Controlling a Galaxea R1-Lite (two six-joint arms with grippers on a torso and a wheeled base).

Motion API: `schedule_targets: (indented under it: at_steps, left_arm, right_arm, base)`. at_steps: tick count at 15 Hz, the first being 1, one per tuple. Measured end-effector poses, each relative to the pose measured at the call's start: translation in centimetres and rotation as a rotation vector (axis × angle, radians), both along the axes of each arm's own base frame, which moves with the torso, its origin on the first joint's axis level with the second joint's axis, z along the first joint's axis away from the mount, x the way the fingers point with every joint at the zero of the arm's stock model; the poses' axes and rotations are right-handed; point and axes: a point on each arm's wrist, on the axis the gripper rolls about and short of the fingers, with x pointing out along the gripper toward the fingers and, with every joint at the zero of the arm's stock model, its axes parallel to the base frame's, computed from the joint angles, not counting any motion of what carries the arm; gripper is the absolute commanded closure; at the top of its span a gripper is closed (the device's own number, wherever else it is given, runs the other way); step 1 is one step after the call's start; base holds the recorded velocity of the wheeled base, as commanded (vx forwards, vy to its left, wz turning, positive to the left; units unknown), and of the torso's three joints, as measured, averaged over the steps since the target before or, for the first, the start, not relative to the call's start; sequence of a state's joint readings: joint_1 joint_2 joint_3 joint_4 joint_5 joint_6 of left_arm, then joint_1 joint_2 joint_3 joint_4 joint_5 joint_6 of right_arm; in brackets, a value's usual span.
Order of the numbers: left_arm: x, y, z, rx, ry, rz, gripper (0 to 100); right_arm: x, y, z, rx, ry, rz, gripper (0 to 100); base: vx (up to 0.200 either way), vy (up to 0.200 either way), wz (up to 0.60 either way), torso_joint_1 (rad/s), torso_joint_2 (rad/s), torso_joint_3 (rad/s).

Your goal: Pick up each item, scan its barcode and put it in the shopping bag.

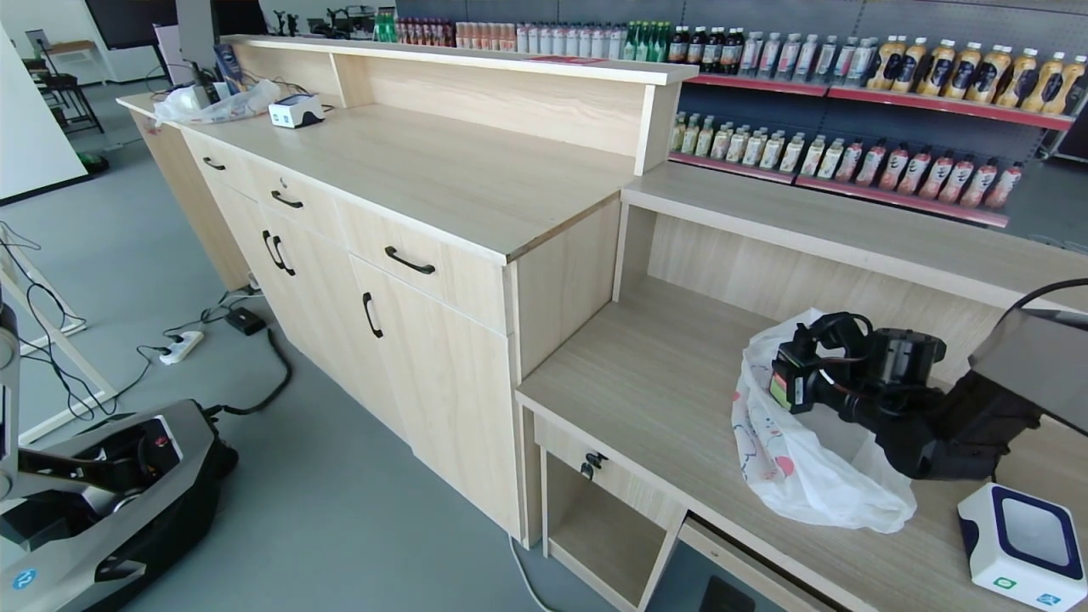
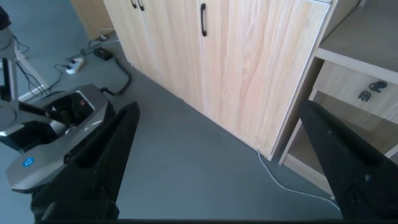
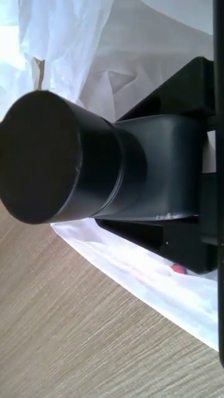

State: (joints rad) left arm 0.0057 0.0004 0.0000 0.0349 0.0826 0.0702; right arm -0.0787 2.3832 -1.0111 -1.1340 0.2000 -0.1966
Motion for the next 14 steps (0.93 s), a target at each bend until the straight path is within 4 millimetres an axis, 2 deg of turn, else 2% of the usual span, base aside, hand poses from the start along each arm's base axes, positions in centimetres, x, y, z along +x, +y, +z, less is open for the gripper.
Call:
schedule_targets:
  at_steps: [6,11,14]
  left_arm:
    - [0.0,0.0,0.0,0.0,0.0,0.0,0]
    - [0.0,0.0,0.0,0.0,0.0,0.0,0]
    - [0.0,0.0,0.0,0.0,0.0,0.0,0]
  right_arm:
    - [2.3,0.6,-1.0,0.033,-0.038,0.012,100]
    - [2.6,0.6,-3.1,0.025,-0.04,0.012,100]
    - [2.5,0.6,-3.4,0.027,-0.02,0.012,100]
  base:
    - [0.0,0.0,0.0,0.0,0.0,0.0]
    - [0.0,0.0,0.0,0.0,0.0,0.0]
    - [0.0,0.0,0.0,0.0,0.0,0.0]
